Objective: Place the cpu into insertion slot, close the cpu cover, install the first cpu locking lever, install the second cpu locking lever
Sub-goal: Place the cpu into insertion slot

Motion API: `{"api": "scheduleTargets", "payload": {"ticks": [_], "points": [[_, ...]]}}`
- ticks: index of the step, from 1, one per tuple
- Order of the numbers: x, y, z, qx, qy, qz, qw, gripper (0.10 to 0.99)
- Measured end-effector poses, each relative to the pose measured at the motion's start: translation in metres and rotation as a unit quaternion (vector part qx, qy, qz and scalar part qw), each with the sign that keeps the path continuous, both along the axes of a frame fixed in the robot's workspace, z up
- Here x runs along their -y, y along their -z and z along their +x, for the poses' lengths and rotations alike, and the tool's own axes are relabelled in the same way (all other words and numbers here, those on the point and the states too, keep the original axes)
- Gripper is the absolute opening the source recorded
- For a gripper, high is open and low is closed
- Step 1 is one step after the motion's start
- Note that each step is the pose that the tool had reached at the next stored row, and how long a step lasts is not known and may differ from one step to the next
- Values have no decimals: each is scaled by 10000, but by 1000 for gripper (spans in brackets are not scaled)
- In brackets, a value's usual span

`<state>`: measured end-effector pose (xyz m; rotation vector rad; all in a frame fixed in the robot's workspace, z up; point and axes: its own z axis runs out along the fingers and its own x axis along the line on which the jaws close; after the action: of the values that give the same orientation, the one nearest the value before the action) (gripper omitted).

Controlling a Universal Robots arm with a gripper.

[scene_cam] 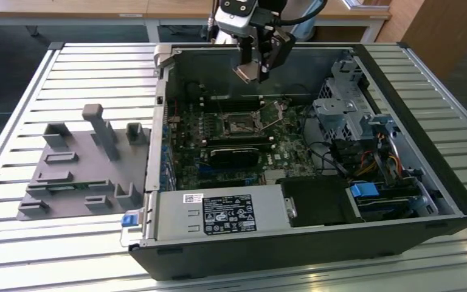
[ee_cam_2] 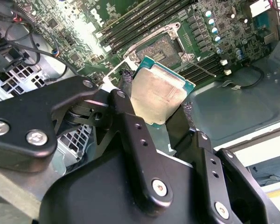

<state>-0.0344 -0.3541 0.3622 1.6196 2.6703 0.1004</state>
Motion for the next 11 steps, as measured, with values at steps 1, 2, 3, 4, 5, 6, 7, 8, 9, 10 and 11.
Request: {"api": "scheduleTargets", "payload": {"ticks": [1, 2, 3, 4, 5, 6, 7, 8, 9, 10, 11], "points": [[0, 9, 0, -7, 10, 0, 10000, 541], [0, 15, 0, -14, 17, 0, 10000, 541], [0, 22, 0, -18, 23, 0, 10000, 541], [0, 28, 0, -23, 29, 0, 10000, 541], [0, 33, 0, -28, 36, 0, 10000, 541], [0, 38, 0, -31, 43, 0, 10000, 541], [0, 42, 0, -35, 49, 0, 10000, 541], [0, 46, 0, -37, 55, 0, 10000, 541], [0, 49, 0, -39, 62, 0, 10000, 541], [0, 54, 0, -40, 69, 0, 10000, 541], [0, 60, 0, -39, 75, 0, 10000, 541]]}}
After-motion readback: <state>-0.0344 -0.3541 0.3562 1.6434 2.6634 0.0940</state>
